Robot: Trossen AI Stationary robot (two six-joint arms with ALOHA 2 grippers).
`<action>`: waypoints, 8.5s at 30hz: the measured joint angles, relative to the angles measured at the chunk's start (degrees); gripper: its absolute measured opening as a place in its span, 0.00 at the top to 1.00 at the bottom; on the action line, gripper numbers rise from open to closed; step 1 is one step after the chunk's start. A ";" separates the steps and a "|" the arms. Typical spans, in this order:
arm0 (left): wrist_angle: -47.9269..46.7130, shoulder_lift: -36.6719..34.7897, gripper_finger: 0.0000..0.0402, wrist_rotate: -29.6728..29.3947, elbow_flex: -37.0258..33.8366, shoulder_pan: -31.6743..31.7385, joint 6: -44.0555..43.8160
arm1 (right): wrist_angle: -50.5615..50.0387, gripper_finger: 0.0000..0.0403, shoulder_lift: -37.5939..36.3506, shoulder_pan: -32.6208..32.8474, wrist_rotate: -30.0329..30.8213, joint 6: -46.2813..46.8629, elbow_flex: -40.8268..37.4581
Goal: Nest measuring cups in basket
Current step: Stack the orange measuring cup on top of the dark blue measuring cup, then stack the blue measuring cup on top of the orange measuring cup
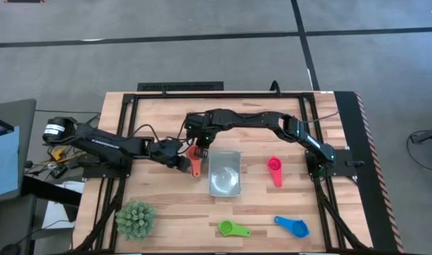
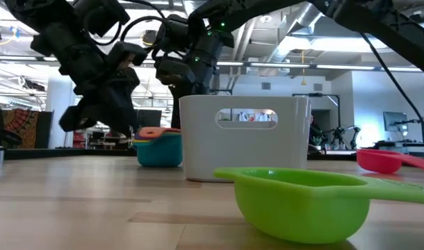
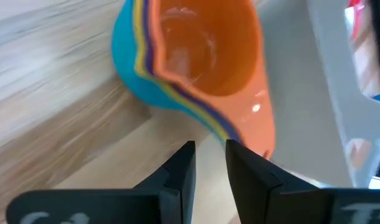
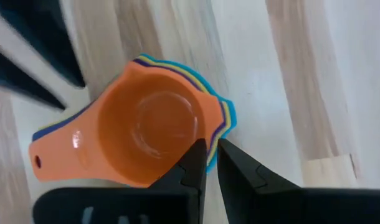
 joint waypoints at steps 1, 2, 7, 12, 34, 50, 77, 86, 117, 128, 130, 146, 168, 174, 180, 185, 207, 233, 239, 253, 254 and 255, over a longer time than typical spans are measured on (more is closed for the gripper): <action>0.20 -0.07 0.81 -0.01 0.03 0.00 -0.04 | -0.25 0.84 0.00 -0.03 0.22 0.63 0.00; -0.67 -0.42 0.81 0.01 0.07 0.00 -0.12 | -0.73 0.84 0.00 -0.18 0.65 1.36 0.00; -5.22 -3.29 0.81 0.01 0.00 0.00 -2.07 | -4.12 0.84 -2.11 -1.28 2.95 2.92 0.00; -8.13 -8.45 0.81 -1.54 -0.02 0.02 -0.48 | -10.48 0.84 -6.52 -2.55 4.47 3.95 0.02; -15.65 -26.27 0.81 -7.19 0.02 6.83 17.81 | -8.14 0.84 -37.39 13.84 10.37 53.18 -37.48; -14.46 -26.30 0.81 -7.38 0.00 10.75 30.98 | -24.44 0.75 -41.29 46.08 6.82 89.41 -42.12; -4.64 -26.30 0.81 -11.55 0.00 10.39 23.65 | 3.54 0.68 -45.81 71.96 -3.11 112.07 -67.13; -4.86 -26.29 0.81 -11.67 0.00 8.06 21.22 | 12.92 0.70 -45.94 71.55 -0.80 107.90 -70.99; -1.11 -26.27 0.81 8.40 0.00 7.37 19.44 | -0.75 0.98 -44.70 52.97 -1.39 70.65 -59.19; 5.39 -26.27 0.64 18.16 0.02 6.70 19.44 | -2.43 0.98 -44.25 25.18 9.48 45.69 -46.48; 5.26 -26.23 0.58 18.20 0.02 6.82 20.65 | -1.85 0.97 -44.15 20.98 9.45 44.14 -45.43; 10.98 -22.99 0.45 15.51 0.02 15.44 18.07 | 6.17 0.97 -42.14 3.12 3.43 20.12 -42.51; 6.38 3.10 0.45 21.03 19.00 20.04 19.96 | -0.11 0.97 -27.39 -4.27 1.65 -14.35 -25.94; 5.94 3.55 0.50 26.80 19.93 20.04 19.42 | -1.19 0.97 -26.54 -4.66 1.49 -19.14 -21.64; 2.39 3.66 0.58 28.65 19.93 20.02 18.67 | 0.15 0.98 -26.32 -5.46 1.99 -21.37 -17.71; 2.26 3.63 0.72 29.01 19.96 19.98 17.82 | 0.03 0.98 -26.25 -5.86 2.31 -22.94 -16.61; -3.47 -11.85 1.00 -9.64 19.82 17.39 30.92 | 11.61 0.45 -31.35 -14.62 1.02 19.39 -16.55; -2.54 -16.98 0.97 -5.90 19.80 15.16 37.16 | 28.96 0.96 -29.08 -9.95 6.34 26.33 -16.57; -10.17 -18.20 0.84 -0.03 19.84 15.10 34.81 | 24.61 0.97 -27.71 -7.34 8.55 24.67 -16.41; -30.98 -25.69 0.73 -3.65 19.80 15.21 33.76 | 15.31 0.98 -15.68 1.68 10.08 28.52 -15.04; -31.57 -25.65 0.74 -3.66 19.74 15.17 34.18 | 12.13 0.98 -15.10 1.97 9.79 27.74 -14.79; -30.76 -25.68 0.74 -3.56 19.90 15.10 34.44 | 9.13 0.98 -13.99 2.67 10.08 26.84 -14.12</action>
